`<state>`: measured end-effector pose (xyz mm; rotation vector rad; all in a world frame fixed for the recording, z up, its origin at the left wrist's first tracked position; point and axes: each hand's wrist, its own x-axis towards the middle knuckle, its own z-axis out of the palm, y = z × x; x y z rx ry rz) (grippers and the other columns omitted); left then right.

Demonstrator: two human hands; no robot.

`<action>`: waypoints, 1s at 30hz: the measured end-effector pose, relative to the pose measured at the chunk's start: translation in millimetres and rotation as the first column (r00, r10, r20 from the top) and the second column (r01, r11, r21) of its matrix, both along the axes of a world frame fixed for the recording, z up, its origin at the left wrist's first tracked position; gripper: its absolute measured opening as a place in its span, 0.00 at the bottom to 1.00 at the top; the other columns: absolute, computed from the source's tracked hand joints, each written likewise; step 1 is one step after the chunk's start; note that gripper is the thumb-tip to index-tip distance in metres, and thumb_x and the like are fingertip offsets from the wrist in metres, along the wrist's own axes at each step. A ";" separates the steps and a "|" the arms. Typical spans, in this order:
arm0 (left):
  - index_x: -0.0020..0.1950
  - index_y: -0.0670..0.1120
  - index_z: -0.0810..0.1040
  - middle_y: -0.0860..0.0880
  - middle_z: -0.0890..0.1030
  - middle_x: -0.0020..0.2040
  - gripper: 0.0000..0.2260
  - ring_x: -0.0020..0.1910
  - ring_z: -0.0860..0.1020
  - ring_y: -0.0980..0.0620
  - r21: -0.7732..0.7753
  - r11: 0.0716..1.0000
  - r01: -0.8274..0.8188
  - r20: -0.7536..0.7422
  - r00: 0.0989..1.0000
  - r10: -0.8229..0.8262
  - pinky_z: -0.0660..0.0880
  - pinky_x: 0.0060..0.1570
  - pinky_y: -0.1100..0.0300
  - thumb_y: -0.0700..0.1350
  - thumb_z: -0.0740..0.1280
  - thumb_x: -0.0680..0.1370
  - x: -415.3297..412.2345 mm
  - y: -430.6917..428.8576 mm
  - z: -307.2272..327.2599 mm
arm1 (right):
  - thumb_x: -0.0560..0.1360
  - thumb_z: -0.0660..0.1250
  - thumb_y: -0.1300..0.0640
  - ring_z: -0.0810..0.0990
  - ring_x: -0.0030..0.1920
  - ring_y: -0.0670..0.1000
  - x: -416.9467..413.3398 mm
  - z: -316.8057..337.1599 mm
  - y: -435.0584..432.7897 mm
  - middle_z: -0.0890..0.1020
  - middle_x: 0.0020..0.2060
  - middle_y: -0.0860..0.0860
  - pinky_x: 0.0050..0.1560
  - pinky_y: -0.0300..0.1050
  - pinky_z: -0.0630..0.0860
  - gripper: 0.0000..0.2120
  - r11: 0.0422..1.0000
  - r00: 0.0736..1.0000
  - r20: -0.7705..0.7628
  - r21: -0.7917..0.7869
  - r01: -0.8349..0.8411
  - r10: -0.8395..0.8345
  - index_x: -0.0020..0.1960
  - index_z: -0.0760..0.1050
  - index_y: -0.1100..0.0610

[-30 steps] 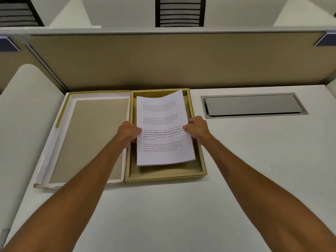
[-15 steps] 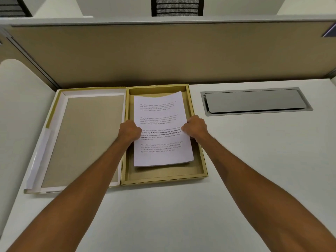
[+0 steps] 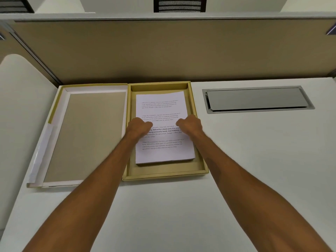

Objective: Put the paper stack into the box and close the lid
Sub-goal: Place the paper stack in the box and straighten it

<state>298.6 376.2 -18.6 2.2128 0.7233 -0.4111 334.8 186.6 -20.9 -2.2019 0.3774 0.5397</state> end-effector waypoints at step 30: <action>0.79 0.58 0.36 0.45 0.51 0.80 0.64 0.78 0.55 0.41 0.060 0.967 0.247 -0.005 0.969 -0.247 0.62 0.73 0.41 0.64 0.80 0.59 -102.0 -14.9 -15.9 | 0.80 0.65 0.51 0.67 0.73 0.58 51.4 -1.2 6.0 0.66 0.75 0.58 0.70 0.53 0.68 0.28 0.848 0.802 0.304 -0.319 -0.423 0.514 0.76 0.62 0.61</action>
